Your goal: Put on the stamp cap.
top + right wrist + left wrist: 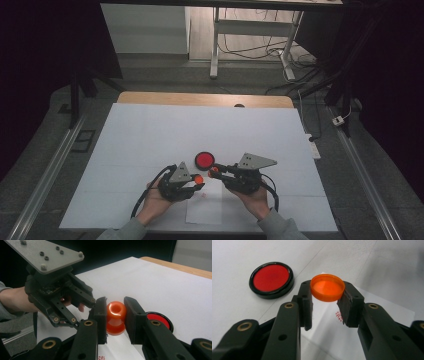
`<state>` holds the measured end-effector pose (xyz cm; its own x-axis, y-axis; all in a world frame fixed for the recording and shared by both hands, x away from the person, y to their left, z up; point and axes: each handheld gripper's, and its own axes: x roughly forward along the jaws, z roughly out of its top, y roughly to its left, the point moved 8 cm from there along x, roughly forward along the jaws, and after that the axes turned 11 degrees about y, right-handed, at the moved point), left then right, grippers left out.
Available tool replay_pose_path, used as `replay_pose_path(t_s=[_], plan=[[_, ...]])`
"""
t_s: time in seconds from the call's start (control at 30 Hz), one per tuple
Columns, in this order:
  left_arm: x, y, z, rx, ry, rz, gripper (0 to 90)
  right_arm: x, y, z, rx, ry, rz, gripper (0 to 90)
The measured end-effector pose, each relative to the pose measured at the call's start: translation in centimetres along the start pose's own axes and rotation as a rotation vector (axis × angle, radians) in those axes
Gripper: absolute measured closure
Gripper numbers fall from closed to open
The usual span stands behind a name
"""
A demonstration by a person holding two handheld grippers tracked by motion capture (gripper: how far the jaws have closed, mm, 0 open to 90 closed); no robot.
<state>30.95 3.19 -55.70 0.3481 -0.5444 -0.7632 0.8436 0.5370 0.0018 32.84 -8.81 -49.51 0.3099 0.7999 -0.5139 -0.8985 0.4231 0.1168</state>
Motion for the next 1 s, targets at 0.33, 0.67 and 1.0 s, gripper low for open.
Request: replay_pose_path(t_s=[0.33, 0.67, 1.0], plan=[[0.7, -0.4, 1.1, 0.017, -0.004, -0.015, 65.0, 0.1, 0.1, -0.1, 0.0, 0.006, 0.005, 72.7], [1.1, -0.8, 1.9, 0.025, -0.013, -0.021, 65.0, 0.3, 0.2, -0.2, 0.0, 0.014, 0.008, 72.7], [0.9, -1.1, 2.4, 0.034, -0.026, -0.027, 65.0, 0.5, 0.2, -0.4, -0.003, 0.02, 0.011, 72.6]])
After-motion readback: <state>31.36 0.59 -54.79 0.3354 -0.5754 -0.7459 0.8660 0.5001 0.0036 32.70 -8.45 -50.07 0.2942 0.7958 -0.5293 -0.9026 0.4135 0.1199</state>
